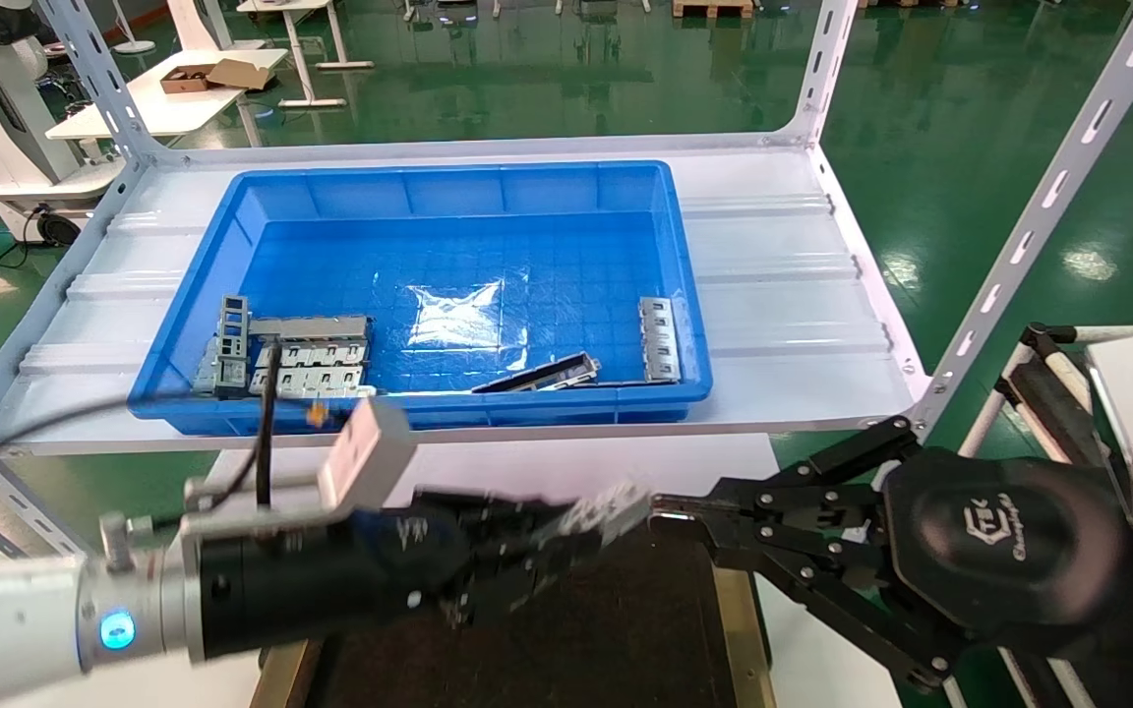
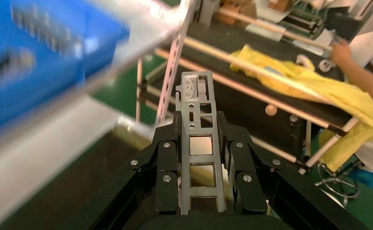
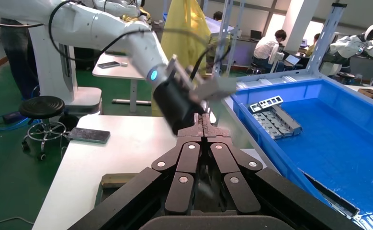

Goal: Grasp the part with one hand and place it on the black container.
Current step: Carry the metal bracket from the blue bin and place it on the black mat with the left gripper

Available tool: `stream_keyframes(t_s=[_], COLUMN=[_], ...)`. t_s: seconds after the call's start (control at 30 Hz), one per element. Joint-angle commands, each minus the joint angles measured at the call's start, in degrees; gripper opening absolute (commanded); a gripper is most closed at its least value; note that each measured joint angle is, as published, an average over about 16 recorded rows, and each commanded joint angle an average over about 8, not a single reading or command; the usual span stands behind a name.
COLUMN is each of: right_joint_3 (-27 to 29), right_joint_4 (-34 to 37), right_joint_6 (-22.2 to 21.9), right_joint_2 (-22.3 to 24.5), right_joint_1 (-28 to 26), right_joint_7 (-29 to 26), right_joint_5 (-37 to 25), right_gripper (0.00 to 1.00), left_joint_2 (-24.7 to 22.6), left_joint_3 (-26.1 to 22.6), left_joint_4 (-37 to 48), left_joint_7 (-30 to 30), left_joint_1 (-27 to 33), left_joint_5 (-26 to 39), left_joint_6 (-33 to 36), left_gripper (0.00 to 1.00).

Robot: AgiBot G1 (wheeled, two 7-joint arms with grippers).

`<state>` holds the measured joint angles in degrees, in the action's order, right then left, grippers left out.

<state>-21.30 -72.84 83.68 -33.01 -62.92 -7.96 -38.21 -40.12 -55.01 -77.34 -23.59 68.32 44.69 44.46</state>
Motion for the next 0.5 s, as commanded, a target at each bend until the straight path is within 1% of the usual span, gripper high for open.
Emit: stream_keyframes(t_s=[0.03,0.17,0.27,0.5], right_joint_3=[0.0,0.0,0.0,0.0], right_joint_4=[0.0,0.0,0.0,0.0], right_joint_6=[0.0,0.0,0.0,0.0], right_joint_2=[0.0,0.0,0.0,0.0], right_joint_1=[0.0,0.0,0.0,0.0], right_joint_7=[0.0,0.0,0.0,0.0], right_joint_5=[0.0,0.0,0.0,0.0], right_gripper=[0.00,0.00,0.00,0.00], left_joint_2=[0.6,-0.3,-2.1,-8.6], left_joint_3=[-0.6,-3.2,-5.6,-11.0], left_joint_4=[-0.1,0.2,0.4,2.1], left_joint_7=[0.0,-3.5,-7.1,-13.2], left_joint_1=[-1.9,-6.2,-8.8,-12.3], left_joint_5=[-0.1,0.8,2.1,5.9], left_joint_6=[-0.4,-6.5,-12.9,-31.0], left_gripper=[0.00,0.00,0.00,0.00])
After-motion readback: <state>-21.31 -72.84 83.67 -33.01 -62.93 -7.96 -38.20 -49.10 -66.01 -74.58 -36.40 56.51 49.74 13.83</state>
